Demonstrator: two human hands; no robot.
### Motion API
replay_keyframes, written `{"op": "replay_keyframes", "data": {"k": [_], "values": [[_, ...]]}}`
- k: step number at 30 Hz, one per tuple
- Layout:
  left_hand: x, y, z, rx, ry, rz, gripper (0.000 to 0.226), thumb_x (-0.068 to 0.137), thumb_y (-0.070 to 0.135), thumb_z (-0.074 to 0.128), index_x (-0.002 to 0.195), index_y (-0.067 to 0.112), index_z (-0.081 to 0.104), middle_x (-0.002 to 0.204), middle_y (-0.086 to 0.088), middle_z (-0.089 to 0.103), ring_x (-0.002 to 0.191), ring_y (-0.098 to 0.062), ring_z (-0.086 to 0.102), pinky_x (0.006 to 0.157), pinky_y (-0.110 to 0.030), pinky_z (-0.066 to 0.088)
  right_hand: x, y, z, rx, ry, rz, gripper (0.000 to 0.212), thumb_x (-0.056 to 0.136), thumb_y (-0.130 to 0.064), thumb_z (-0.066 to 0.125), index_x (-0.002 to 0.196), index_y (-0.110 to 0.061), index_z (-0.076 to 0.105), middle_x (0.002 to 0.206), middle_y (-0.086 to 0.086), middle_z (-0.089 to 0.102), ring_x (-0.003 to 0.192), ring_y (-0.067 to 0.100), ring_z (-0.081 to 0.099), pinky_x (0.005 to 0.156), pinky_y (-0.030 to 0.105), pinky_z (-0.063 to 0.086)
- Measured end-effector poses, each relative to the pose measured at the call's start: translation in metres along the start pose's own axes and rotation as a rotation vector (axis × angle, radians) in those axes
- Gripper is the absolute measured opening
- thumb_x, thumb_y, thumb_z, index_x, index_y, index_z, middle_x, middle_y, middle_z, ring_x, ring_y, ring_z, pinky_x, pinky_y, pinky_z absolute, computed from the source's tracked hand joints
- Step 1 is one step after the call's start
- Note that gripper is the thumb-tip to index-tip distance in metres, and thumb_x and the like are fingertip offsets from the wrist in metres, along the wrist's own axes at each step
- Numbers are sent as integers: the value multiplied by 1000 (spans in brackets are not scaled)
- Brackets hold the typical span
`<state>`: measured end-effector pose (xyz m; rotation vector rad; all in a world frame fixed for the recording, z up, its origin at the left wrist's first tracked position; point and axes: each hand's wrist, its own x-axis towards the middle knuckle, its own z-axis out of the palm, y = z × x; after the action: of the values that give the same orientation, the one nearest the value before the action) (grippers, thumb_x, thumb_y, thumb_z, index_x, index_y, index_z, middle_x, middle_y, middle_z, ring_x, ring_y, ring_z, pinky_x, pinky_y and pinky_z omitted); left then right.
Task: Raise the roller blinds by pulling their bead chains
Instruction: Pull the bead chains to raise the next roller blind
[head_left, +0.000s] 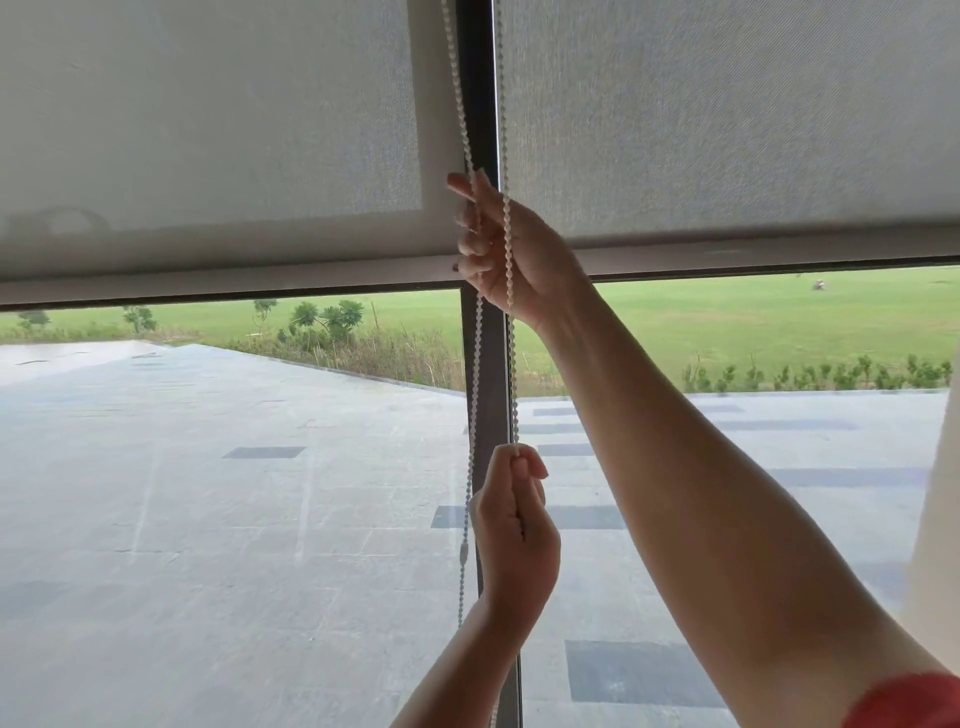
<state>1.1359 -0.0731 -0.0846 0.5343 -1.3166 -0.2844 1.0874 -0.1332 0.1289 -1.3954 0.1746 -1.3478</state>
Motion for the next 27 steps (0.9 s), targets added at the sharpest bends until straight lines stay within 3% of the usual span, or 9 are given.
{"op": "replay_keyframes", "data": {"k": [2,5,10,20,27], "values": [[1,1,-3,28,16,6,27,97,20,29,75,17,45,58,-3,37,43,-13,29,41,-27,22,0,5,-9,151,101,-99,17,99,-22,49,99,-12,63,49,-7,50,34,1,35,31,15,26],[3,0,-9,78,41,32,26,95,18,28,74,18,44,59,0,40,43,-14,31,40,-30,24,-8,8,-27,245,245,-222,17,99,-22,49,92,-15,63,42,-9,34,33,2,23,30,16,16],[9,-3,-16,122,45,67,26,93,15,28,74,27,40,56,13,36,42,-4,28,42,-14,20,-28,-7,-46,202,270,-318,23,100,-16,44,85,-15,61,41,-10,30,32,2,21,29,16,17],[9,-1,-14,122,48,112,24,92,11,27,74,17,43,55,8,38,42,-15,33,43,-13,20,-45,-12,-47,133,283,-349,24,100,-13,43,81,-15,59,40,-10,29,32,1,20,29,16,16],[20,9,-12,66,37,152,24,88,6,26,75,16,43,62,16,39,44,-5,32,46,-8,22,-52,1,-52,148,344,-315,26,99,-11,44,80,-15,61,41,-11,27,33,1,18,31,17,11]]}}
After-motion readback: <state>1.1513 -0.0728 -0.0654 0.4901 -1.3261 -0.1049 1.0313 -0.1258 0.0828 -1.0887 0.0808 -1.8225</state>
